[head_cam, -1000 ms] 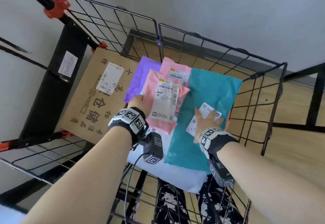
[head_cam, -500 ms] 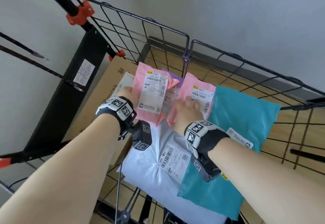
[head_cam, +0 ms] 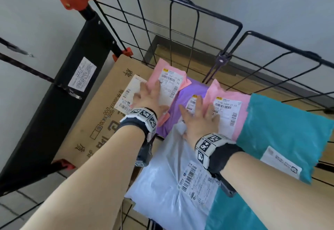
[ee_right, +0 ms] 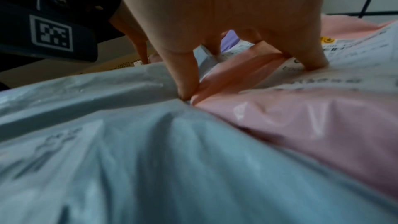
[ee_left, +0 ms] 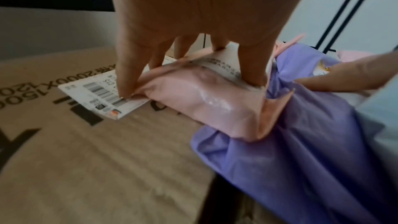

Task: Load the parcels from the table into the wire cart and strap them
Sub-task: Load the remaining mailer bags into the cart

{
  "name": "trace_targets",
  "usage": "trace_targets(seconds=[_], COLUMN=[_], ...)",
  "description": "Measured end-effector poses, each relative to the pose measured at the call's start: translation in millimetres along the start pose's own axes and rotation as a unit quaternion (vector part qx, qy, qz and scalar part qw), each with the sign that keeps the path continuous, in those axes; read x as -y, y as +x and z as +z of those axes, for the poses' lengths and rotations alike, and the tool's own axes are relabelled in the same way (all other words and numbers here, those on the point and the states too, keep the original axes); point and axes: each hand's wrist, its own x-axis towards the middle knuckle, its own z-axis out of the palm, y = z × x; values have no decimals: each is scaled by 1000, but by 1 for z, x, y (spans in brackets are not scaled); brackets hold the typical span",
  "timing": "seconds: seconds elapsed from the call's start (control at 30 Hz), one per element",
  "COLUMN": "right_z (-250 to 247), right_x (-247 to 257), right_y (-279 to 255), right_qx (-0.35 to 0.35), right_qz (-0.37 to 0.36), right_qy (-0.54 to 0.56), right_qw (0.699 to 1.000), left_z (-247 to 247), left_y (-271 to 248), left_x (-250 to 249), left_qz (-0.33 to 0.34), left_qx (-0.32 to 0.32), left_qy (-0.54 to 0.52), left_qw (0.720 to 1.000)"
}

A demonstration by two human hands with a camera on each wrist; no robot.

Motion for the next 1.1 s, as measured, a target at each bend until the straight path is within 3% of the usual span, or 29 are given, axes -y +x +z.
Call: trace_targets(seconds=[0.13,0.3,0.37,0.43,0.53,0.63,0.73,0.9,1.1], right_z=[2,-5,-9,-11,-12,-13,-18,-23,-19], right_x=[2,2,-1,-7,-16,-22,-29,-39,-69], right_y=[2,-3,-9,-17,-31,-43,-53,-72,-114], right_qx=[3,14,7,-24,-59,-45,-33,-38,-50], right_qz=[7,2,-11,-41,-67,-66,-51,14,201], right_qy=[-6,12,35,67,81,90,84,51,93], right_qw=[1000,1000,999,997,993,993,995,998,974], left_z=[3,-8,-11,-11,-5,-1,-9,-21,-8], left_y=[-4,-4,-15,-28,-40,-36,-42,-86,-142], left_x=[-8,-21,-22,-19,-11,-7,-12,-24,-48], left_qz=[-49,-112,-89,-8,101,94,93,107,84], left_qx=[-8,42,19,-13,36,86,76,-4,68], left_qy=[21,27,48,62,77,80,83,2,-24], left_qw=[999,992,995,998,991,989,989,994,994])
